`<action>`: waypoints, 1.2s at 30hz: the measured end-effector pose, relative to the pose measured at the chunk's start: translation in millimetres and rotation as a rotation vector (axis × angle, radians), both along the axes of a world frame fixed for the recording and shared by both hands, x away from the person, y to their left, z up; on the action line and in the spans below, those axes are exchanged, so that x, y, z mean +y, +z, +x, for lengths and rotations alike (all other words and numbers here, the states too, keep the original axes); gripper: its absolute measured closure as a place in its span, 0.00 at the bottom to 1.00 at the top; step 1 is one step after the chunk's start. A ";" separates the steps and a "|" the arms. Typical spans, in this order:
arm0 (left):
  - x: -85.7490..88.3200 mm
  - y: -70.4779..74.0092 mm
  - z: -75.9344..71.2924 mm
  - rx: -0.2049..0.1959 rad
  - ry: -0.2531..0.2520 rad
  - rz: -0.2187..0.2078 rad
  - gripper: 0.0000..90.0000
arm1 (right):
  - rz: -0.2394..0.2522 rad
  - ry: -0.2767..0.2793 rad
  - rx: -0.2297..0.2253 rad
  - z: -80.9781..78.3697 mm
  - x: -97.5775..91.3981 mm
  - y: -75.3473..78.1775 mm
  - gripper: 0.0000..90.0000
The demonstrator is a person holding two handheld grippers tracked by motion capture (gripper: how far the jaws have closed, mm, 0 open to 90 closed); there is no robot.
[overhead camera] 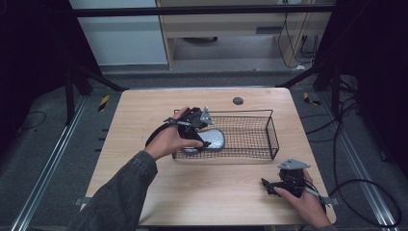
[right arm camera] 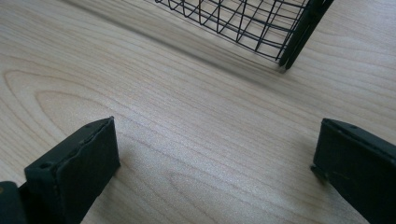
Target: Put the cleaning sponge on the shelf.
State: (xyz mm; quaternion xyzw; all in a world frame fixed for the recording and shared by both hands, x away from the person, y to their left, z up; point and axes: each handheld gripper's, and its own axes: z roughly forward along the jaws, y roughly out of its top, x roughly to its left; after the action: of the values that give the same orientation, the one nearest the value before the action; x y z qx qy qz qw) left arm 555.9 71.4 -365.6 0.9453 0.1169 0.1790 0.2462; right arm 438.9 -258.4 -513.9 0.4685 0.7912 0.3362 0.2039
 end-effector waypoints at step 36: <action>64.6 15.6 -68.3 -0.042 0.156 -0.235 0.04 | 0.003 -0.004 0.002 -0.7 0.5 0.1 0.00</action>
State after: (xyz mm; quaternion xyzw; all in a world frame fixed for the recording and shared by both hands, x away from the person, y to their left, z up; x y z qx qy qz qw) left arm 487.6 135.9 -349.9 0.8940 0.2049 0.2026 0.3430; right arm 438.1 -257.9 -513.9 0.4707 0.7898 0.3365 0.2034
